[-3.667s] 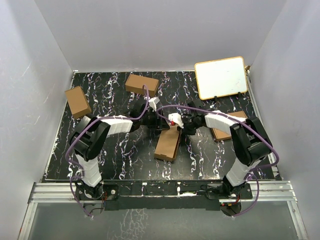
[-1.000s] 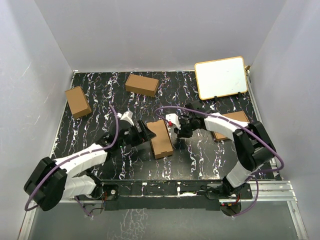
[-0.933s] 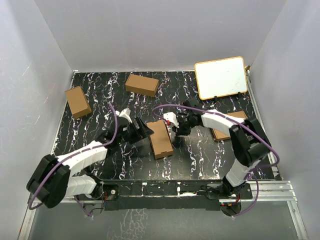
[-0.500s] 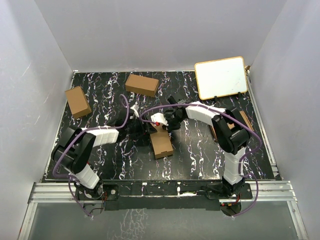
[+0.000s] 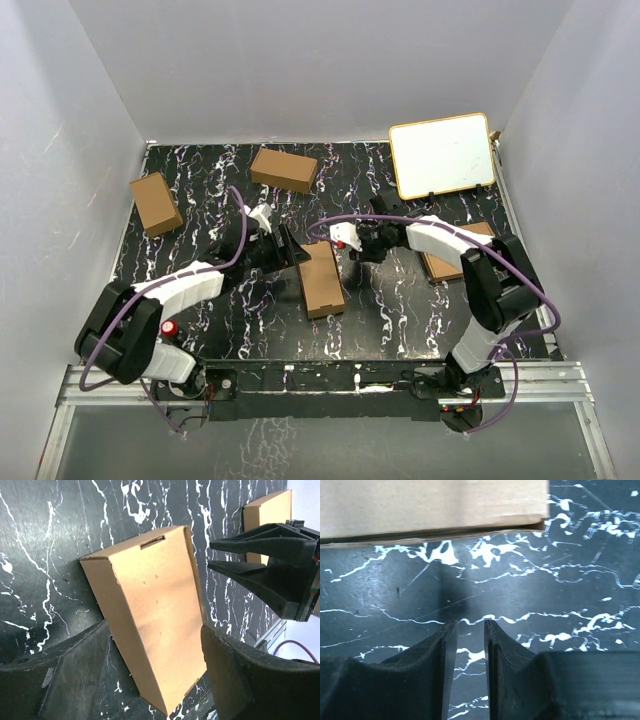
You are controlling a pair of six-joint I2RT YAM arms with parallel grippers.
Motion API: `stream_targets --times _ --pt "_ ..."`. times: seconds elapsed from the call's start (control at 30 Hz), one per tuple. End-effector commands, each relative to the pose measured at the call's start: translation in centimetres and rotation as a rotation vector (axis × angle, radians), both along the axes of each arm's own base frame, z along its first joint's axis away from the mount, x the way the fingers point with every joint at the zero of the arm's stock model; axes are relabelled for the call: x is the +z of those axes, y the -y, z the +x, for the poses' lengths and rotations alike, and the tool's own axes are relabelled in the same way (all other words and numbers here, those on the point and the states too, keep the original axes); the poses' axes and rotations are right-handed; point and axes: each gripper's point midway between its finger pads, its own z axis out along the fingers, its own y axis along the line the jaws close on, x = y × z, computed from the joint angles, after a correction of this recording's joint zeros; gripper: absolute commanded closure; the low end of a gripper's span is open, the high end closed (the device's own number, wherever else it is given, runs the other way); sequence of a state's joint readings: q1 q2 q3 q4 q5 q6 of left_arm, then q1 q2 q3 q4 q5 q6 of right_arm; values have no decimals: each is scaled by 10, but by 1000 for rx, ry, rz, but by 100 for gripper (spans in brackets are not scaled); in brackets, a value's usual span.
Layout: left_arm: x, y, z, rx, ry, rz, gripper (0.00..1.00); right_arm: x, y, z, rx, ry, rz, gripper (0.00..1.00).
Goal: Fold the paper box
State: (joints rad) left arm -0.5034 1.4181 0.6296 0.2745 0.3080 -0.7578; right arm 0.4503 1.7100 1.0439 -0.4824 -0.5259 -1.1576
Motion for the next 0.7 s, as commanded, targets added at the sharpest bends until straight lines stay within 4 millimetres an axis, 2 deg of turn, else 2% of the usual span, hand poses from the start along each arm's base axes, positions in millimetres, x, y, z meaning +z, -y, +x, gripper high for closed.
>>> stream_targets --times 0.0,0.13,0.23,0.37,0.53,0.6,0.67 --pt "8 -14 9 26 60 53 28 29 -21 25 58 112 95 67" --pt "0 -9 20 -1 27 70 29 25 -36 48 101 63 68 71" --pt "-12 -6 29 -8 -12 77 32 23 -50 56 143 74 56 73" --pt "-22 11 37 -72 -50 25 42 16 -75 54 206 69 29 75" --pt "-27 32 35 -163 -105 -51 48 18 -112 34 259 29 62 77" --pt "-28 33 33 -169 -112 -54 48 18 -115 34 243 35 51 76" --pt "-27 29 30 -159 -107 -40 47 18 -108 43 184 55 24 76"
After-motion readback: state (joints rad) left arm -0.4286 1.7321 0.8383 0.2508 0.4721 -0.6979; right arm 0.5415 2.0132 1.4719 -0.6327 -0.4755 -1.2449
